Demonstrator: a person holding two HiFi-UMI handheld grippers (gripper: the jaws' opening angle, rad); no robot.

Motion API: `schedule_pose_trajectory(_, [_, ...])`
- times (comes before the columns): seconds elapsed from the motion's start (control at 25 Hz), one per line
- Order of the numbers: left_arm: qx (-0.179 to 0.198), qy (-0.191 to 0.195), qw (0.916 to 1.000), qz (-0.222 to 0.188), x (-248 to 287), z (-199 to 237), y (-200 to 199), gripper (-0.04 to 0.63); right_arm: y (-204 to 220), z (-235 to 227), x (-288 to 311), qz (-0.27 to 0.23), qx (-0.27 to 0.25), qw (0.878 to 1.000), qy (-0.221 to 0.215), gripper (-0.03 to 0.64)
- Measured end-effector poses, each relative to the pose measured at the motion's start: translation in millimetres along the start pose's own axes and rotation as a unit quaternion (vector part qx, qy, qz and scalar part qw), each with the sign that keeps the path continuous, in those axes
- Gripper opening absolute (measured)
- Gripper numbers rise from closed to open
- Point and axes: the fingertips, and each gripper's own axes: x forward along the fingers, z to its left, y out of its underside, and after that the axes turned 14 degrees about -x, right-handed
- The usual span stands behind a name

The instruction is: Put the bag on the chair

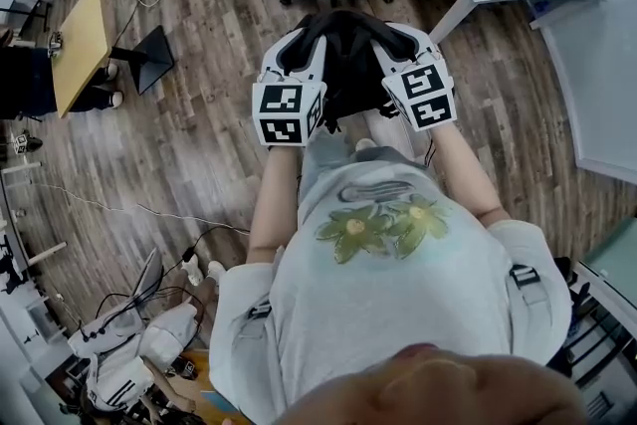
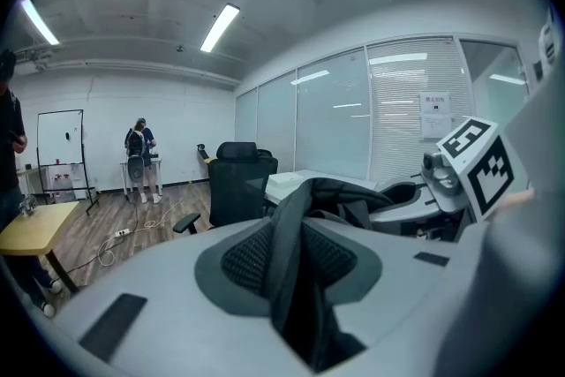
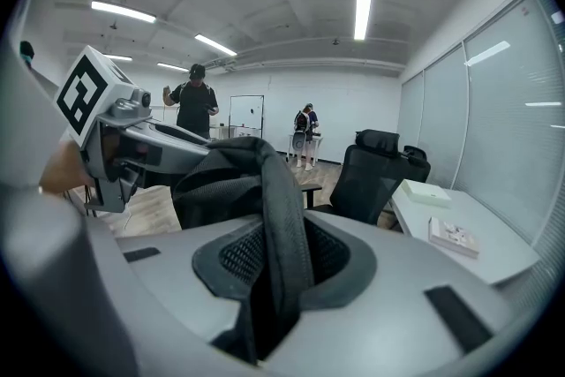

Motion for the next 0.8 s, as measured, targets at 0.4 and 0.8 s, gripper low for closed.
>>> schedule_pose_trajectory(0.4, [-0.004, 0.015, 0.9993, 0.035, 57, 61, -6, 0.117, 3, -13, 77, 0.032, 0.021, 0.999, -0.002, 0.097])
schedule_pose_trajectory(0.8, [0.008, 0.071, 0.9957, 0.058, 139, 148, -47, 0.120, -22, -44, 182, 0.060, 0.064, 0.996, 0.027, 0.097])
